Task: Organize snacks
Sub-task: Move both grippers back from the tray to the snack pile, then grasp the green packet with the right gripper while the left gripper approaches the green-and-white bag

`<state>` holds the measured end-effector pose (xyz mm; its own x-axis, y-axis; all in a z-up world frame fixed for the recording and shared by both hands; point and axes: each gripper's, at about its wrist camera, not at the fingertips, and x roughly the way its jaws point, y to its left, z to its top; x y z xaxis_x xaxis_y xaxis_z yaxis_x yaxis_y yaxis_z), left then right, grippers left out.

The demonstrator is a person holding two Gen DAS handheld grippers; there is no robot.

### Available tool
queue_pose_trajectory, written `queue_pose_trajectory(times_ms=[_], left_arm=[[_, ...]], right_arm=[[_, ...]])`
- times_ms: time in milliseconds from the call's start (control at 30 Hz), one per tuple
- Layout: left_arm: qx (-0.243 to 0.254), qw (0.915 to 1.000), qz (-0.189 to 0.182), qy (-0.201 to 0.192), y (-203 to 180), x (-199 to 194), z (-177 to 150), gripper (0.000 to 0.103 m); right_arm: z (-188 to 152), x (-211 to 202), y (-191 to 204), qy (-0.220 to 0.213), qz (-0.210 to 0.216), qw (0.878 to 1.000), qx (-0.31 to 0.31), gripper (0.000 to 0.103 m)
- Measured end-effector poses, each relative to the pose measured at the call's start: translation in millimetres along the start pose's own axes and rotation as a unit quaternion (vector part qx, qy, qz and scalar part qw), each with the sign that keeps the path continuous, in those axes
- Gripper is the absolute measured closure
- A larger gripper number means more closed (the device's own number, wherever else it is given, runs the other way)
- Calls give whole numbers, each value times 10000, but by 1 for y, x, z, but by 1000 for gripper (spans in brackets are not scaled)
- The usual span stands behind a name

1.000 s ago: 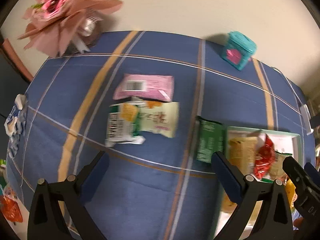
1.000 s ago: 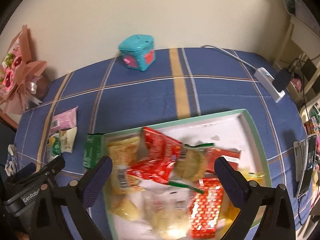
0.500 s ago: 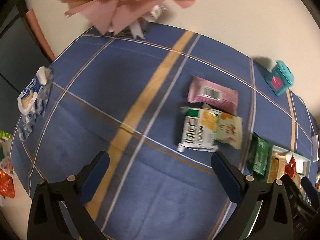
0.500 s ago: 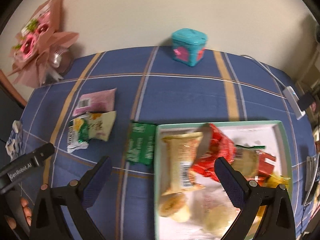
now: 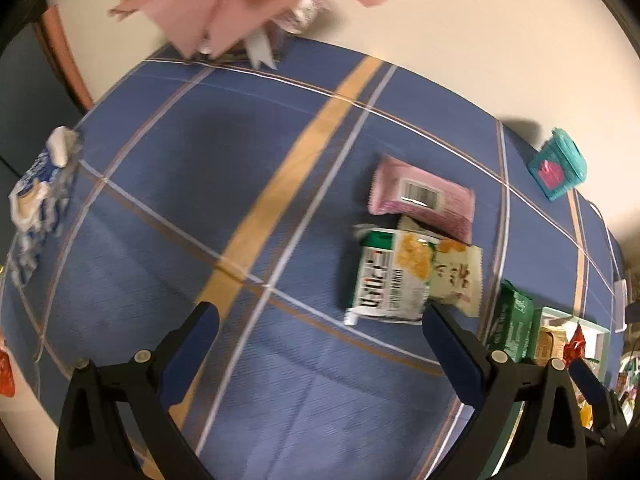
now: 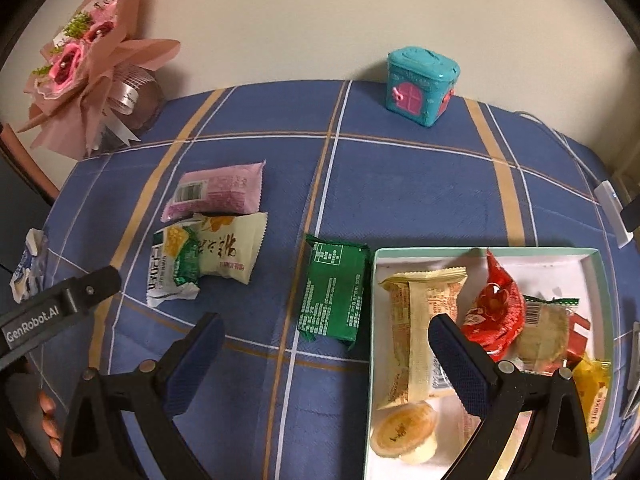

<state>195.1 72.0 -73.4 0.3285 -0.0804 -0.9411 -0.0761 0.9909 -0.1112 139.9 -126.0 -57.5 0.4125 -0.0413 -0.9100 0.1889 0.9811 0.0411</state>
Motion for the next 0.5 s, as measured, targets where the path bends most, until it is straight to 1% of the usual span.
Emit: queue_pose_trajectory(times_ms=[100,133,167,267,300,367,467,500], left_arm=[[50,10000,-45,3,-8,7,1,2],[44,10000,-51,-4,-10,9,2,2],[38,10000,-64,-11,-11,12,4,2],[-11,9999,-99,-42,-12,19,6,2],[-33,9999,-119,-37,-12,21,7,2],[-31,9999,-152,-17,-13,27,8,2],[5,9999,-168,13,-15,34,9,2],[21,9998,-190,19,-17,36,9,2]], right_arm=[[3,8,-1,-23,-27,10000,12,1],[5,10,-2,-32,-18,10000,33,4],[6,11,-2,-35,6,10000,38,10],[9,17,-2,-64,38,10000,23,20],[10,20,-1,-56,29,10000,9,23],[12,25,-1,-44,44,10000,17,37],[14,32,1,1,101,9999,22,44],[14,33,2,-20,63,10000,-15,46]])
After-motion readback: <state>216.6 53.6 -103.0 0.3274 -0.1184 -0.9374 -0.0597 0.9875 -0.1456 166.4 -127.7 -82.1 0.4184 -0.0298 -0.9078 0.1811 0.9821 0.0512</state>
